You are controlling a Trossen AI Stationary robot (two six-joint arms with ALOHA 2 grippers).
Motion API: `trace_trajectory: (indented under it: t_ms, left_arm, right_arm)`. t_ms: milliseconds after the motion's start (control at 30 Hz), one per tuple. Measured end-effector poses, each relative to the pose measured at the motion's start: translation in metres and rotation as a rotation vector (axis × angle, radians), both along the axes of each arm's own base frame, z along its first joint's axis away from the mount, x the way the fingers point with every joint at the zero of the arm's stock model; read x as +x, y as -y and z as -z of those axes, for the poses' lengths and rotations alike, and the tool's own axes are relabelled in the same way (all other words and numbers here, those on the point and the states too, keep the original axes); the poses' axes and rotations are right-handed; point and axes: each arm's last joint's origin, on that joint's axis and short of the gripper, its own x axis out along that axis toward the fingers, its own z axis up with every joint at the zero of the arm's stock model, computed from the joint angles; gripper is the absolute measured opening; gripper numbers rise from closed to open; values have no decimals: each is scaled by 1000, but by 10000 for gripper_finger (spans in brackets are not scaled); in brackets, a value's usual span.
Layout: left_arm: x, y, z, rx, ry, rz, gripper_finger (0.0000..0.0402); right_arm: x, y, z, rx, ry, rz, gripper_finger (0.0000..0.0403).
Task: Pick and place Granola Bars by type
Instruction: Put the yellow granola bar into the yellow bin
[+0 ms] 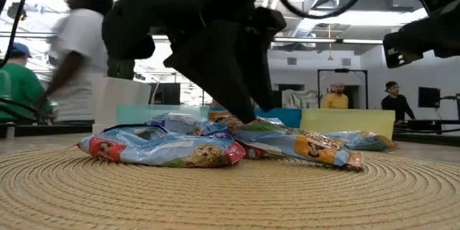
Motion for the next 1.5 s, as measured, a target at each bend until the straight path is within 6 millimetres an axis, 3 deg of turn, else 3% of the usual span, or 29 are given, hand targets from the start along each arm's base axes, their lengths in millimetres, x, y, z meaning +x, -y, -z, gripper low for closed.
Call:
trace_trajectory:
  t_ms: [167,433,633,1100,1500]
  left_arm:
    - [1,-3,0,-5,-7,-9,172]
    - [8,-4,19,-35,-26,10,156]
    - [11,-8,19,-13,-12,-4,141]
    - [11,-7,19,-37,-8,-27,32]
    - [10,-3,18,-105,2,-129,16]
  right_arm:
    - [0,0,0,0,-1,0,133]
    - [0,0,0,0,0,0,133]
    - [0,0,0,0,0,0,134]
    - [0,0,0,0,-1,0,133]
    - [0,0,0,0,-1,0,133]
